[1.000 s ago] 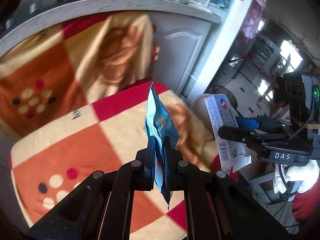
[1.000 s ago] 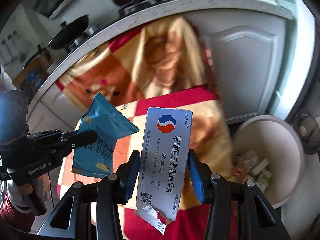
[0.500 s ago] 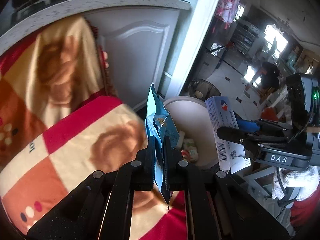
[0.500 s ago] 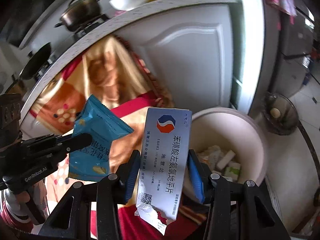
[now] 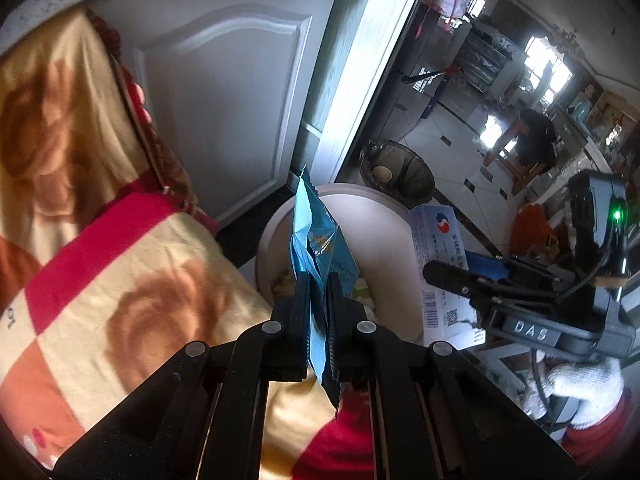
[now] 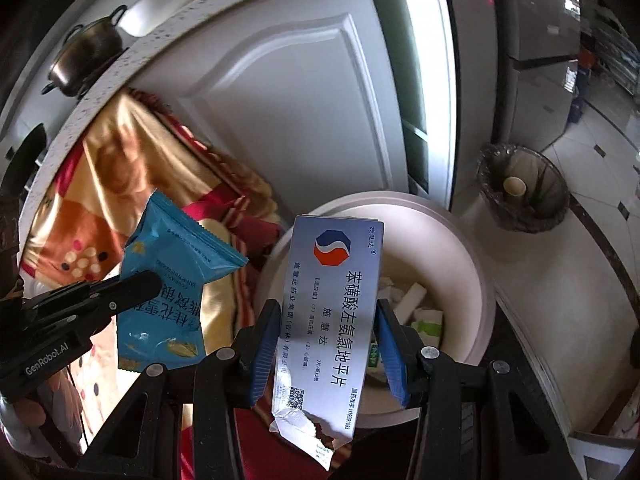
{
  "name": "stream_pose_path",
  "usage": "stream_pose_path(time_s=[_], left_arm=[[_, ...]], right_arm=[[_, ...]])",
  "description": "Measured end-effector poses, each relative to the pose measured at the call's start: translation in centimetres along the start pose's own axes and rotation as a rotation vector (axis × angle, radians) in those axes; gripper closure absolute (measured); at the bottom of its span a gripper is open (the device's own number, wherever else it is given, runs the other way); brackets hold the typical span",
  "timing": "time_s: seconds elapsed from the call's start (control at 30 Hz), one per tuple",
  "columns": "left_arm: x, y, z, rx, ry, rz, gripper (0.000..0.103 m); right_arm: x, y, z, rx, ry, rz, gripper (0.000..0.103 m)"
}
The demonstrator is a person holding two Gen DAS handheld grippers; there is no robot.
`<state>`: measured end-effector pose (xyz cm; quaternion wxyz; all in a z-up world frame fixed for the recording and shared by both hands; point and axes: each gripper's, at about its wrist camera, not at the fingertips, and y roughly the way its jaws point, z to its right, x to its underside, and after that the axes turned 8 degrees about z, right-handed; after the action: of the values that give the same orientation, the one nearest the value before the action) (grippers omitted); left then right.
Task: Collect trash
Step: 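Carry the blue bag and medicine box with both tools over the white bin, then open both tools to drop the bag and box into the bin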
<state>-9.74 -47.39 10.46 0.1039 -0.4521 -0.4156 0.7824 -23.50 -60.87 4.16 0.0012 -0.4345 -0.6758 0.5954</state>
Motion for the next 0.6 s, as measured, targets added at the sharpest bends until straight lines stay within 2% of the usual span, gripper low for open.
stream_pose_path(time_s=[0.33, 0.6], left_arm=[[-0.1, 4.0, 1.1, -0.032, 0.002, -0.045, 0.098], [0.3, 5.3, 1.3, -0.070, 0.010, -0.047, 0.098]], right_arm=[[0.2, 3.2, 1.9, 0.031, 0.021, -0.038, 0.057], [0.4, 4.9, 2.9, 0.066, 0.034, -0.061, 0.056]])
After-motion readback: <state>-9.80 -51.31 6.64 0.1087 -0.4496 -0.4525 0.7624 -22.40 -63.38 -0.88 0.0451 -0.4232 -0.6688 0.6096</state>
